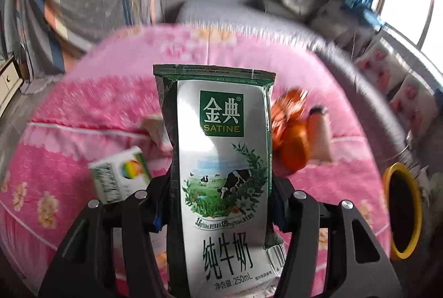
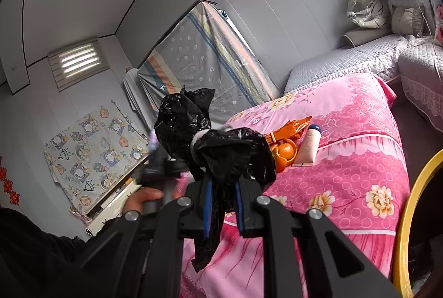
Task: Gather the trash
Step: 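Grasp the green-and-white SATINE milk carton with the left tool while the right tool holds the black bag, then carry the milk carton and black bag over the yellow-rimmed bin with both tools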
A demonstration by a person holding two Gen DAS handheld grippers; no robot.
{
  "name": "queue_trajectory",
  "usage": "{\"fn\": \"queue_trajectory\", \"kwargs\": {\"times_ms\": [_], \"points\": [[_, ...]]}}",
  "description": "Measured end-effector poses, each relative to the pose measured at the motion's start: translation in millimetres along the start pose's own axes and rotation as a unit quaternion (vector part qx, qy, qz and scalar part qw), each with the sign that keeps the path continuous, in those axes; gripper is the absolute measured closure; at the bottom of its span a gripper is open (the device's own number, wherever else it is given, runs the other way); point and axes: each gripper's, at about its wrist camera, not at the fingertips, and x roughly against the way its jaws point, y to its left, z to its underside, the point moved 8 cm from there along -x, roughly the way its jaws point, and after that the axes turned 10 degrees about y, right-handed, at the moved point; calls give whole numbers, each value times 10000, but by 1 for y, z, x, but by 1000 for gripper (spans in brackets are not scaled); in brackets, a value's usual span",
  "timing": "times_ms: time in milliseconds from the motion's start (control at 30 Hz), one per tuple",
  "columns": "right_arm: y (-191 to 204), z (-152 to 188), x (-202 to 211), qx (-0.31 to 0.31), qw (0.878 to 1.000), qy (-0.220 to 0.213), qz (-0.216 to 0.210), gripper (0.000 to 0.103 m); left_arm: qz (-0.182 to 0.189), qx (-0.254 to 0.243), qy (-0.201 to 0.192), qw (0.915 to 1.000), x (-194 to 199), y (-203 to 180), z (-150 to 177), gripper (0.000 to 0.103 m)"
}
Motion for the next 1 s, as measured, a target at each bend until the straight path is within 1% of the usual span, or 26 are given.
{"fn": "queue_trajectory", "kwargs": {"times_ms": [33,67,167,233,300,433,567,767,1000], "points": [[1,-1,0,-10,10000,-4,35,90,43,5,-227,9997,17,1,0,49],[3,-1,-1,-28,10000,6,46,90,68,-3,-375,9993,28,1,0,49],[4,-3,2,-87,9999,-16,119,90,11,-95,-923,9957,67,1,2,49],[4,-5,4,-95,9996,-28,258,90,-20,-149,-1218,9924,88,0,3,49],[5,-6,7,-94,9994,-30,338,90,-26,-188,-1428,9896,105,-2,7,49],[12,-5,12,-55,9987,8,514,90,81,-335,-1822,9827,140,-11,13,49],[16,-4,16,-13,9978,50,667,90,125,-513,-2101,9762,162,-25,16,49],[15,0,28,-32,9968,-22,795,90,284,-793,-2365,9680,189,-47,24,49],[0,0,50,-109,9948,-261,981,90,419,-1086,-2515,9608,203,-79,31,49]]}}
